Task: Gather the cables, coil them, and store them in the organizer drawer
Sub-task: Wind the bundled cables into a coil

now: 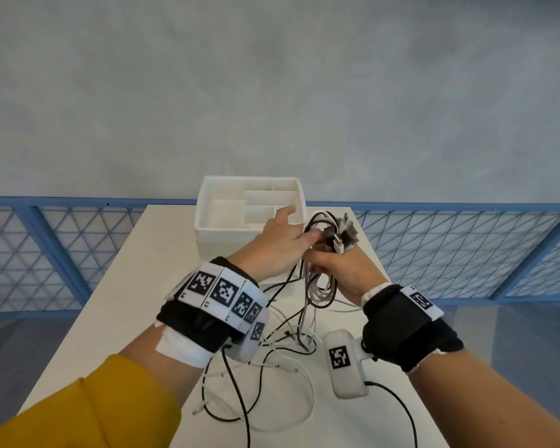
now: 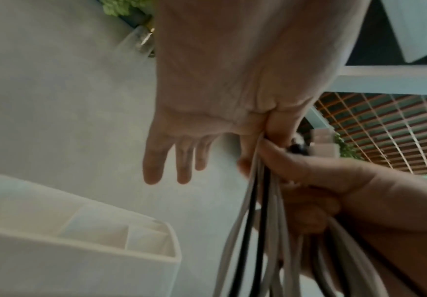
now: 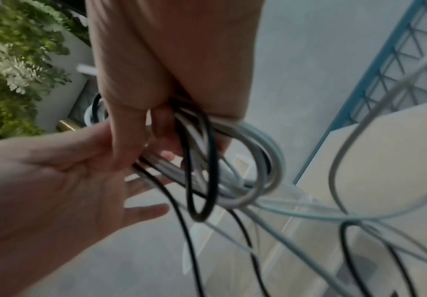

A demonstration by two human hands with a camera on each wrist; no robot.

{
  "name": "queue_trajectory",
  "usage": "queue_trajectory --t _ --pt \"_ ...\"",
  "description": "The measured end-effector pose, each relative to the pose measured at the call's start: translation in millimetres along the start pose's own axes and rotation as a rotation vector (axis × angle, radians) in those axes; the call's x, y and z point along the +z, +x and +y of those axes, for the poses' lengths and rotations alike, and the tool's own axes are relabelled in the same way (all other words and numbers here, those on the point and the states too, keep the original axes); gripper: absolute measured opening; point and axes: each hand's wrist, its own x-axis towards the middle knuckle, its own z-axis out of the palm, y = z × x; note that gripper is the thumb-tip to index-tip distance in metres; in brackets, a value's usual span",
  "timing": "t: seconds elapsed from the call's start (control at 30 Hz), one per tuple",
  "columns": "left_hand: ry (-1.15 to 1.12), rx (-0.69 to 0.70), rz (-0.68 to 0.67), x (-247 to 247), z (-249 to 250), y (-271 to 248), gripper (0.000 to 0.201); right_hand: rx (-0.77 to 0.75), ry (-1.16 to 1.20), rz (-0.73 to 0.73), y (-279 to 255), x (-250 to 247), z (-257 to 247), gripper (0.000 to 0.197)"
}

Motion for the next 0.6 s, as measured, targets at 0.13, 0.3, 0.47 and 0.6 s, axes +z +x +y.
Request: queue_trajectory --t 0.13,0.3,0.47,0.6 --pt "-0.166 0.095 -0.005 2 -6 4 0.045 0.030 0.045 -0.103 0 -3 -6 0.028" --pt "-0.801 0.168 -0.211 20 -33 3 0.065 0.051 -0.004 -0.185 4 -16 -19 0.019" --pt "-0.797 0.165 -0.153 42 -29 -5 0.041 0.022 0.167 -0.255 -4 -19 -36 0.032" --pt "-0.799 0.231 -0.178 53 -25 -5 0.058 -0.065 0.188 -0.201 -5 -19 -45 0.031"
